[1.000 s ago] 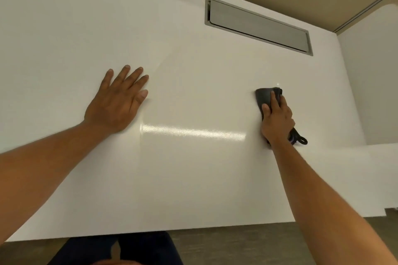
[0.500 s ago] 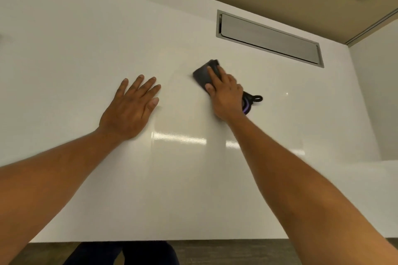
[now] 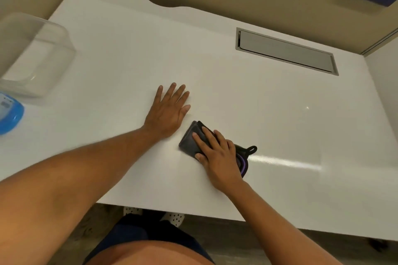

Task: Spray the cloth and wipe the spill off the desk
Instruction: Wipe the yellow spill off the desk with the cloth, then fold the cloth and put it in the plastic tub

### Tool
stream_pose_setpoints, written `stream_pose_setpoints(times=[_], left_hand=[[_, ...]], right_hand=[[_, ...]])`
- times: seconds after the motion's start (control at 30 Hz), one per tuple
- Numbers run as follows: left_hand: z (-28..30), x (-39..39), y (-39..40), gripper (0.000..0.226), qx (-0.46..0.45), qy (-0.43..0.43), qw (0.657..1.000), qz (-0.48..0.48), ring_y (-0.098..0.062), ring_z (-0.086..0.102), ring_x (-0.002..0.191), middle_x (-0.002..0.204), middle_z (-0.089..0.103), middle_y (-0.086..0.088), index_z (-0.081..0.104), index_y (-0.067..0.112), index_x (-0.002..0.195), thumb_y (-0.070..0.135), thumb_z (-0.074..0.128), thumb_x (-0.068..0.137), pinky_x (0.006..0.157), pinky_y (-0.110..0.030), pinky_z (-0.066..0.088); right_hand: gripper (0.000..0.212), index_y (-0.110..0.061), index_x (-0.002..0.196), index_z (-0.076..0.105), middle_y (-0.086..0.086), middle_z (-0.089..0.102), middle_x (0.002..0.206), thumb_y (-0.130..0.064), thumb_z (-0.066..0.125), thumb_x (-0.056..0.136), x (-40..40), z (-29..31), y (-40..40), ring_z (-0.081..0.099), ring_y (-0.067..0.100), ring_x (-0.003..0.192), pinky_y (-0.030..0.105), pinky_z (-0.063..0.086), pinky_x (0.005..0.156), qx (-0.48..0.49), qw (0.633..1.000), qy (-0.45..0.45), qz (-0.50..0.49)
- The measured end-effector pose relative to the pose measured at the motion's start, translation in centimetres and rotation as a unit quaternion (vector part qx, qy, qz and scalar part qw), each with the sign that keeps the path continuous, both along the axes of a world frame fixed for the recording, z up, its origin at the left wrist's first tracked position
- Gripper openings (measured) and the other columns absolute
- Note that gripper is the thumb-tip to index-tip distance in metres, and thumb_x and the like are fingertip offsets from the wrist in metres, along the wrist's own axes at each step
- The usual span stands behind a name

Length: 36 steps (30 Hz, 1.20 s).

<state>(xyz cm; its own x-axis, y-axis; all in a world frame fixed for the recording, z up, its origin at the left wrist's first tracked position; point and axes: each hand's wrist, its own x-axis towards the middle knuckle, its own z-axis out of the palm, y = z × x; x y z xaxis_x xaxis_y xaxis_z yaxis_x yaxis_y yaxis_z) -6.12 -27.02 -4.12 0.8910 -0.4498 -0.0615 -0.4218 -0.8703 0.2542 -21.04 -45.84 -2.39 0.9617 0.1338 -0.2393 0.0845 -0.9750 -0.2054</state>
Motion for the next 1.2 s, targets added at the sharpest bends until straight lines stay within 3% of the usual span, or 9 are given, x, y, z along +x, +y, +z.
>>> stream_pose_setpoints(times=[0.07,0.13,0.23,0.53,0.73,0.9,1.03,1.13,1.2], left_hand=[[0.6,-2.3,0.2,0.066,-0.052,0.014,0.998,0.031,-0.028,0.025,0.163,0.173,0.036,-0.004,0.042,0.015,0.161,0.046,0.014,0.110,0.134,-0.056,0.013],[1.0,-4.8,1.0,0.065,-0.112,0.029,0.992,0.052,-0.028,0.033,0.160,0.168,0.043,-0.006,0.048,0.013,0.157,0.045,0.016,0.110,0.134,-0.053,0.017],[1.8,-8.1,2.7,0.060,-0.176,0.041,0.981,0.073,-0.028,0.048,0.148,0.157,0.056,-0.006,0.057,0.013,0.150,0.042,0.023,0.109,0.128,-0.046,0.029],[2.4,-12.5,8.3,0.035,-0.236,0.073,0.959,0.137,-0.011,0.051,0.120,0.125,0.061,0.010,0.065,0.022,0.139,0.025,0.041,0.113,0.101,-0.025,0.042],[2.6,-11.6,10.4,0.029,-0.295,0.139,0.932,0.158,-0.002,0.058,0.120,0.124,0.064,0.018,0.068,0.033,0.130,0.030,0.046,0.111,0.102,-0.028,0.050],[4.5,-8.3,11.5,0.040,-0.379,0.302,0.865,0.130,0.012,0.047,0.138,0.153,0.051,0.026,0.050,0.048,0.148,0.039,0.052,0.109,0.119,-0.026,0.039],[7.8,-4.2,12.3,0.067,-0.420,0.402,0.811,0.074,-0.004,0.028,0.159,0.172,0.031,0.018,0.033,0.039,0.163,0.038,0.057,0.100,0.134,-0.038,0.023],[10.3,-0.9,13.9,0.068,-0.433,0.442,0.786,-0.001,-0.002,0.044,0.151,0.163,0.049,0.016,0.045,0.030,0.159,0.030,0.054,0.092,0.123,-0.025,0.036],[11.4,0.9,15.4,0.058,-0.445,0.461,0.768,-0.005,-0.008,0.060,0.138,0.148,0.067,0.009,0.059,0.022,0.149,0.024,0.058,0.090,0.110,-0.021,0.046]], right_hand=[[0.045,-0.033,0.154,0.052,0.000,0.030,0.172,-0.044,0.046,0.111,0.0,1.5,1.1,0.017,0.035,0.159,0.054,0.019,0.127,0.016,0.999,-0.030,-0.025],[0.026,-0.020,0.122,0.077,0.007,0.061,0.146,-0.032,0.060,0.105,0.2,2.3,2.5,0.050,0.035,0.136,0.051,0.042,0.112,0.037,0.993,-0.108,-0.041],[0.022,-0.014,0.110,0.072,0.002,0.067,0.112,-0.029,0.056,0.105,0.9,2.6,4.1,0.058,0.021,0.102,0.037,0.052,0.086,0.037,0.997,-0.052,-0.044],[0.016,-0.005,0.088,0.068,0.006,0.064,0.095,-0.009,0.054,0.093,3.7,1.6,5.0,0.059,0.023,0.093,0.030,0.037,0.068,-0.001,0.999,-0.015,-0.045],[0.022,-0.013,0.066,0.065,0.006,0.065,0.067,-0.026,0.067,0.083,4.0,5.0,3.6,0.058,0.026,0.063,0.038,0.049,0.061,0.159,0.976,-0.018,-0.151],[0.023,-0.029,0.089,0.086,-0.004,0.082,0.087,-0.028,0.069,0.074,5.8,9.9,2.6,0.077,0.025,0.088,0.044,0.065,0.078,0.399,0.874,0.055,-0.271],[0.030,-0.007,0.110,0.080,0.008,0.080,0.109,-0.018,0.066,0.086,9.0,12.1,3.1,0.075,0.024,0.099,0.051,0.063,0.093,0.579,0.762,0.164,-0.239],[0.024,-0.012,0.107,0.081,0.005,0.079,0.106,-0.017,0.068,0.087,11.5,13.2,5.4,0.076,0.022,0.099,0.048,0.062,0.091,0.674,0.671,0.193,-0.239],[0.011,-0.019,0.091,0.084,-0.002,0.077,0.084,-0.017,0.075,0.084,13.2,13.5,7.3,0.077,0.017,0.089,0.051,0.060,0.096,0.728,0.613,0.191,-0.239]])
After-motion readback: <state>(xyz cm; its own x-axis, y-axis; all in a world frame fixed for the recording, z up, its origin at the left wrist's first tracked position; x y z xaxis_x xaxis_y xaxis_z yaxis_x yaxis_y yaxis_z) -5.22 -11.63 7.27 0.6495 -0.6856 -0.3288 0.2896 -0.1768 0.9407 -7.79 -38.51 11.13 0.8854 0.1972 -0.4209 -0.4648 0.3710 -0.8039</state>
